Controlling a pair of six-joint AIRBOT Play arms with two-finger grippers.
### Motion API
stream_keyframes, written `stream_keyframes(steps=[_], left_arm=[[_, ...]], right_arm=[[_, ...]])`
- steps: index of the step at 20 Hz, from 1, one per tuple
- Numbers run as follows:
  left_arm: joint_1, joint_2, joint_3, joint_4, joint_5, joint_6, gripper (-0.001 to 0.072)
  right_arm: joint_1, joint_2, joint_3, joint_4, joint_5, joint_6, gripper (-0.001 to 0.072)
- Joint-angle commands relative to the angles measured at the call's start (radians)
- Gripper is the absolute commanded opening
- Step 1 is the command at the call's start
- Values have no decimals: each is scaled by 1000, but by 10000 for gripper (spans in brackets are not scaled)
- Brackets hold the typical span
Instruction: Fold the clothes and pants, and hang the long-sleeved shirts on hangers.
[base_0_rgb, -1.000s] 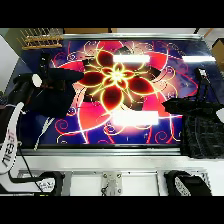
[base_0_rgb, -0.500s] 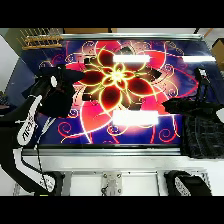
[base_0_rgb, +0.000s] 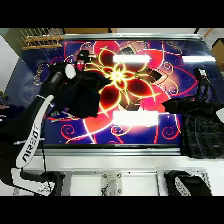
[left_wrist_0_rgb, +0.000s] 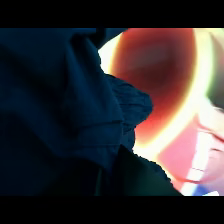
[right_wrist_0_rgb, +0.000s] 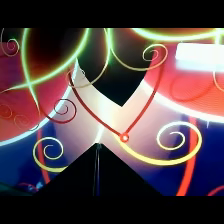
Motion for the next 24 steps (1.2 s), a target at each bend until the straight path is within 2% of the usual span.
stream_keyframes(steps=[1,4,5,6,7,9,11,15,17,21,24], left_arm=[[-210,30,8,-48,29,-8,6],[-301,-7,9,-20,177,-24,7],[-302,-13,9,-21,218,-46,166],[-289,-10,11,-21,240,-80,542],[-263,-2,22,-21,220,-132,662],[-174,32,48,-21,106,-186,662],[-59,109,-17,-23,49,-225,662],[162,291,-351,-31,69,-347,662],[276,340,-520,-114,95,-388,662],[480,322,-766,-482,187,-366,662],[525,254,-829,-727,244,-207,662]], right_arm=[[1,-1,0,3,-3,0,21],[1,-2,0,3,-3,0,21],[1,-2,0,3,-3,0,21],[1,-2,0,3,-3,0,21],[1,-2,0,3,-2,1,21],[1,-2,0,3,-2,1,21],[1,-2,0,3,-2,1,21],[1,-2,0,11,-2,4,21],[1,-3,0,35,-3,3,20],[1,-3,0,56,-3,3,18],[1,-2,0,56,0,4,18]])
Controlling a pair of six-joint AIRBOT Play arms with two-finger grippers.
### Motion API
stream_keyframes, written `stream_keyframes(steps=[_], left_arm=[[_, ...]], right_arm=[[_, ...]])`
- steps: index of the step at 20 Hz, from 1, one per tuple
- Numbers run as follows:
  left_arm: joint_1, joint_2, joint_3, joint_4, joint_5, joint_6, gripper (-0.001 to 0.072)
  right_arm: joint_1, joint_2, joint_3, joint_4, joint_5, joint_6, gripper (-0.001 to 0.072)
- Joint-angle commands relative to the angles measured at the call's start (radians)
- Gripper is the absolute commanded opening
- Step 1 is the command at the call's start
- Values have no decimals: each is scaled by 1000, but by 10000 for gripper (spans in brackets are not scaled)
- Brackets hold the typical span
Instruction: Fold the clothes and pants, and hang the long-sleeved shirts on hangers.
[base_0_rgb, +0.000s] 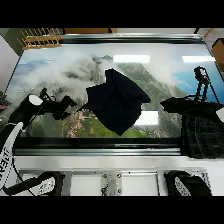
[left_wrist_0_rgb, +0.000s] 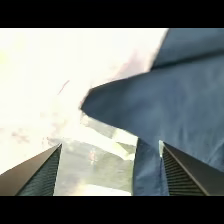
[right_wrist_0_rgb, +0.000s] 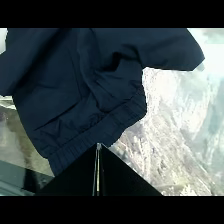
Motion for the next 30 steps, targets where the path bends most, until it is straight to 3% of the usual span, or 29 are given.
stream_keyframes(steps=[1,3,9,10,11,12,13,15,18,20,21,22,23,27,30], left_arm=[[67,-67,-90,-334,68,161,662],[40,-135,-53,-379,57,196,662],[-11,-298,143,-377,61,196,661],[-11,-315,174,-370,60,196,587],[-11,-327,198,-359,60,196,325],[-11,-332,217,-332,61,196,114],[-11,-331,229,-305,58,196,6],[-10,-295,227,-237,54,202,6],[-20,-143,141,-3,82,208,6],[-43,-19,53,178,81,208,6],[-60,36,12,240,79,208,6],[-78,92,-30,282,79,208,7],[-97,138,-63,296,80,208,7],[-151,261,-127,311,89,208,6],[-159,312,-132,312,89,210,6]], right_arm=[[1,-1,-1,8,5,1,17],[1,0,0,15,4,0,17],[1,-1,-1,18,74,0,18],[1,-1,-1,17,87,0,18],[1,-1,-1,13,94,-1,16],[1,-1,-1,10,93,-4,15],[1,-1,-1,-2,92,-3,15],[1,-1,-11,-72,89,18,14],[13,-16,-90,-240,84,153,14],[53,-54,-170,-264,36,241,16],[83,-87,-205,-233,-3,241,83],[121,-134,-234,-184,-50,240,384],[161,-187,-249,-139,-98,239,641],[335,-428,-242,63,-294,150,645],[415,-534,-205,146,-338,101,644]])
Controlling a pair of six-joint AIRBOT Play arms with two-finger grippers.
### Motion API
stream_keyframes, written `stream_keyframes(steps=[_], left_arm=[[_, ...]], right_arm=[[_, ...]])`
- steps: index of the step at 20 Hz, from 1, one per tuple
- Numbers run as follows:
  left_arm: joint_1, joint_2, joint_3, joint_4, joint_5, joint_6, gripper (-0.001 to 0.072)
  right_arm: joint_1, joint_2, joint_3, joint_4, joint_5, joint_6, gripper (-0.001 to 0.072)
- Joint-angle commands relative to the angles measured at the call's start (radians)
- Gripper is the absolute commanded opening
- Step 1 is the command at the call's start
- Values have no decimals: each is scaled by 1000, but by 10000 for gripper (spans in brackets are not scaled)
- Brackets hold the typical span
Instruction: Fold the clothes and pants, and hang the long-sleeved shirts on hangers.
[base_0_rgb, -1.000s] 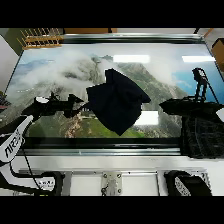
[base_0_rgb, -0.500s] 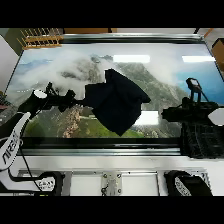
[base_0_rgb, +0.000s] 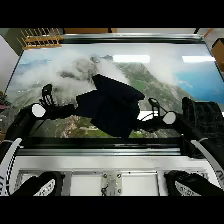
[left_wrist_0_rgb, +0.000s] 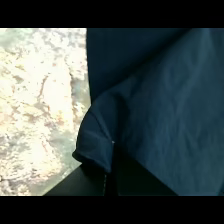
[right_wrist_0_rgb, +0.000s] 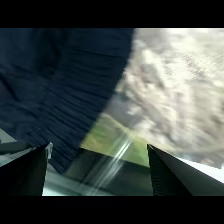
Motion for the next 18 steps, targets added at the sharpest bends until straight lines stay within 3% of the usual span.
stream_keyframes(steps=[1,3,6,7,9,13,18], left_arm=[[-16,72,-21,30,3,2,6],[-16,87,-21,30,-2,2,6],[-16,95,-21,30,-30,2,6],[-18,95,-21,29,-46,2,6],[-46,95,-21,40,-84,2,6],[-225,127,-22,177,-103,0,6],[-419,86,-22,212,-103,-2,6]], right_arm=[[98,-133,35,109,-89,-48,644],[115,-164,61,109,-90,-48,632],[121,-177,83,108,-97,-102,196],[116,-177,93,99,-100,-131,19],[80,-170,144,-29,-79,-140,14],[-76,-157,349,-418,68,-58,14],[-221,-156,451,-454,89,-58,31]])
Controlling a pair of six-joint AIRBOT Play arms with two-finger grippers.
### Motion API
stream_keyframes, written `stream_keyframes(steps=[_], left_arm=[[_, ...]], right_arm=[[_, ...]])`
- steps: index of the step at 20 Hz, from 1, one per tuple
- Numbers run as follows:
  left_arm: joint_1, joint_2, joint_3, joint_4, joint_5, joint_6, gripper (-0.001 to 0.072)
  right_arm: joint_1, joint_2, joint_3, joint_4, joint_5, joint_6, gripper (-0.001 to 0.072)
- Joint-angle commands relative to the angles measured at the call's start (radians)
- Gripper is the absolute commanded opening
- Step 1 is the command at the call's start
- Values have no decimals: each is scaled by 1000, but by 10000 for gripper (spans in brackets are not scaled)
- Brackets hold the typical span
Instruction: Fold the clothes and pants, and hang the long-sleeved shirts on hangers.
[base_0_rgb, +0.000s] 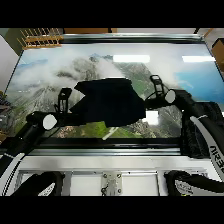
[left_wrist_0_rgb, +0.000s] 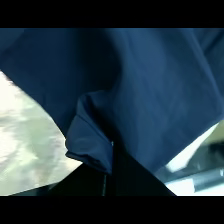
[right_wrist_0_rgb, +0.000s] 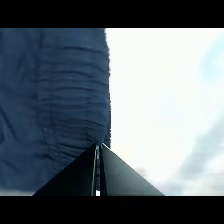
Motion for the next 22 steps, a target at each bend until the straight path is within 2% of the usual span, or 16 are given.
stream_keyframes(steps=[1,2,3,4,7,8,10,11,13,15,19,22], left_arm=[[-109,-46,0,34,-3,-3,6],[-116,-66,0,34,-4,-3,6],[-115,-82,0,33,-6,-3,6],[-111,-93,0,33,-8,-10,6],[-109,-88,0,33,-3,-10,6],[-109,-82,0,33,1,-10,6],[-109,-69,0,34,5,-10,6],[-109,-64,0,33,3,-10,6],[-109,-54,0,32,5,-10,6],[-109,-55,0,32,2,-10,7],[-110,-55,0,31,3,-10,7],[-110,-55,0,31,-2,-10,7]], right_arm=[[-92,7,53,-64,58,11,190],[-109,16,53,-65,103,11,439],[-131,28,53,-65,159,18,543],[-162,46,43,-64,216,55,506],[-250,114,-80,-27,288,290,508],[-272,132,-151,17,255,354,509],[-285,140,-285,167,117,384,511],[-285,138,-341,266,42,377,511],[-269,121,-427,495,-114,256,512],[-233,88,-451,652,-204,139,511],[-138,10,-451,853,-374,21,511],[-87,-19,-450,921,-467,-21,510]])
